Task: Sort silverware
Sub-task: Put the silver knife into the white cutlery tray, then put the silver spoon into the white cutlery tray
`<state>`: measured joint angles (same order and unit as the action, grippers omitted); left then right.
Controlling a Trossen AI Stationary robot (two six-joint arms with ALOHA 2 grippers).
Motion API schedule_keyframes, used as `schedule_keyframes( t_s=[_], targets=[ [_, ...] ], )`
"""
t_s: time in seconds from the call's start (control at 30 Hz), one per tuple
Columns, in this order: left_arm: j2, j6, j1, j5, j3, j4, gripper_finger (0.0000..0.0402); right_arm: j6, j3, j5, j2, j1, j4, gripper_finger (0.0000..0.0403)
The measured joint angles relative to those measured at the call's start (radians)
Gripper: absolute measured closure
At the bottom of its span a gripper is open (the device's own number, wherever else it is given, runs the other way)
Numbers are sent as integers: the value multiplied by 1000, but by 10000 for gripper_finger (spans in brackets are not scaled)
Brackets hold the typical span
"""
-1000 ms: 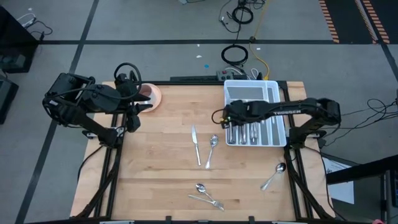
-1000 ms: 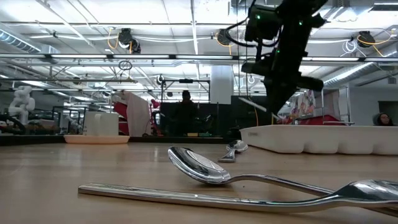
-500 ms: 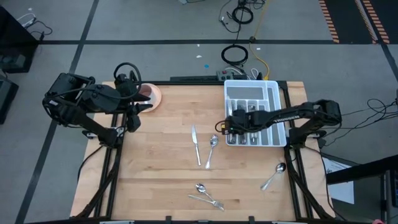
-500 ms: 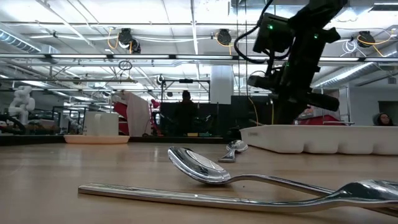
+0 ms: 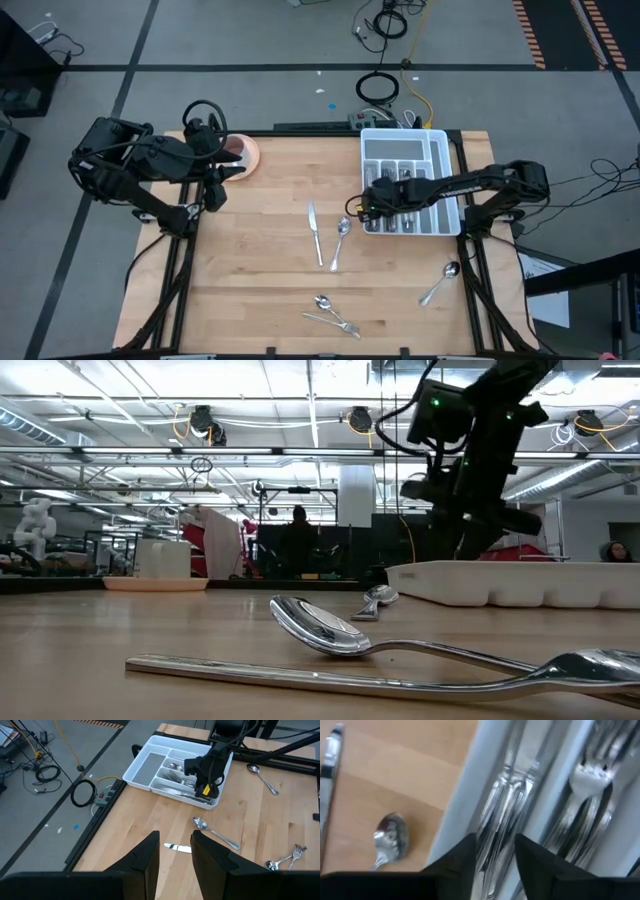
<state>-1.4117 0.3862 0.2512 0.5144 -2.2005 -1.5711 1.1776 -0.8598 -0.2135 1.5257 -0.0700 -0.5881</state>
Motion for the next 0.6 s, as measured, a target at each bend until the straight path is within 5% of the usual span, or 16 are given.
schedule_keyframes(
  t_s=[0.27, 0.47, 0.6],
  targets=[
    [0, 0, 0, 0, 0, 0, 285, -198, -134, -24, 0, 1, -165, 240],
    [0, 0, 0, 0, 0, 0, 285, -638, -306, -6, 0, 34, -174, 246],
    [0, 0, 0, 0, 0, 0, 285, -858, -365, 176, 0, 18, -174, 238]
  ],
)
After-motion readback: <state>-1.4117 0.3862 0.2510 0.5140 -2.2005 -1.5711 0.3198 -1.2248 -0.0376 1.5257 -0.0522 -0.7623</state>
